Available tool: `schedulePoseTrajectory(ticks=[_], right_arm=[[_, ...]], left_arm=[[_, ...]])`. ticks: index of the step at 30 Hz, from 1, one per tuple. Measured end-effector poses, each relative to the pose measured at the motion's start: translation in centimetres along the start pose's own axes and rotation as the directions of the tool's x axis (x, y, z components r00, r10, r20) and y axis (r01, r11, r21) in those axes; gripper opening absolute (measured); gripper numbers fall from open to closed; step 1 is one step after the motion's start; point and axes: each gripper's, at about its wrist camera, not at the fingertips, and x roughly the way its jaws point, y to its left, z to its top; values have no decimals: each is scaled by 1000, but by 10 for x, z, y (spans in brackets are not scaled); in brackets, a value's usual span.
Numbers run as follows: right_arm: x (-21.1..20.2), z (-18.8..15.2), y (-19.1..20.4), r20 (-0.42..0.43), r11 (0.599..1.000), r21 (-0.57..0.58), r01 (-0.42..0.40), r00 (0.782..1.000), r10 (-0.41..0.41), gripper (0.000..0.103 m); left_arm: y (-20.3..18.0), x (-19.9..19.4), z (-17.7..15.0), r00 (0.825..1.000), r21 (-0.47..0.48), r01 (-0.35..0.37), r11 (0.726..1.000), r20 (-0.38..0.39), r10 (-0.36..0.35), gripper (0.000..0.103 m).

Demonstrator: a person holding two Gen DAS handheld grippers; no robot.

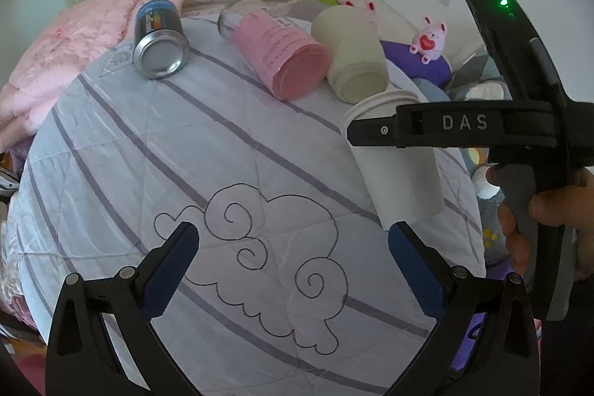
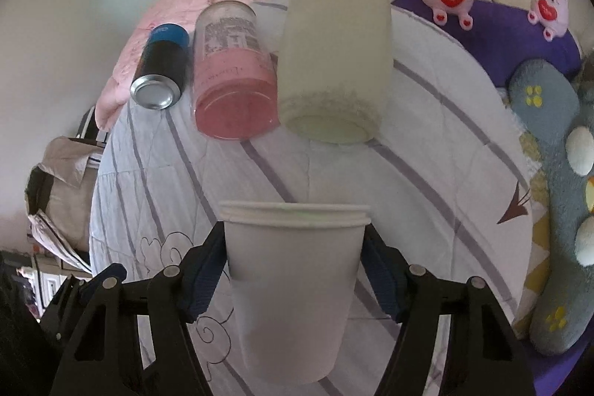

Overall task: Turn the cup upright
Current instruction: 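Grasp the cup with the right gripper while the left gripper releases it, then rotate the held cup with the right gripper so its opening faces up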

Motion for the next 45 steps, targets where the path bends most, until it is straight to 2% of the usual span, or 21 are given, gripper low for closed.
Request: schedulePoseTrajectory(ticks=[7, 15, 19, 23, 29, 38, 45], right_arm=[[-16, -10, 2, 56, 999, -33, -11, 998, 13, 70], [-29, -21, -4, 105, 998, -44, -39, 993, 44, 70], [-34, -27, -3, 140, 995, -90, -49, 988, 61, 70], [-42, -34, 2, 203, 985, -169, -38, 977, 73, 70], [-47, -49, 2, 304, 959, -282, -12, 947, 102, 70], [-57, -78, -3, 374, 946, -325, 9, 920, 119, 70], [-59, -97, 0, 409, 935, -351, 50, 906, 104, 70]], left_arm=[[-23, 0, -2, 999, 39, 30, 999, 11, -30, 103], [-45, 10, -6, 1000, 80, 6, 997, -3, -6, 103], [-50, 11, -9, 1000, 88, -5, 996, -12, 6, 103], [-51, 10, -10, 1000, 77, -18, 997, -14, 19, 103], [-56, 11, -12, 999, 82, -29, 996, -22, 31, 103], [-59, 12, -19, 998, 111, -53, 992, -40, 58, 103], [-54, 11, -29, 995, 114, -76, 991, -53, 83, 103]])
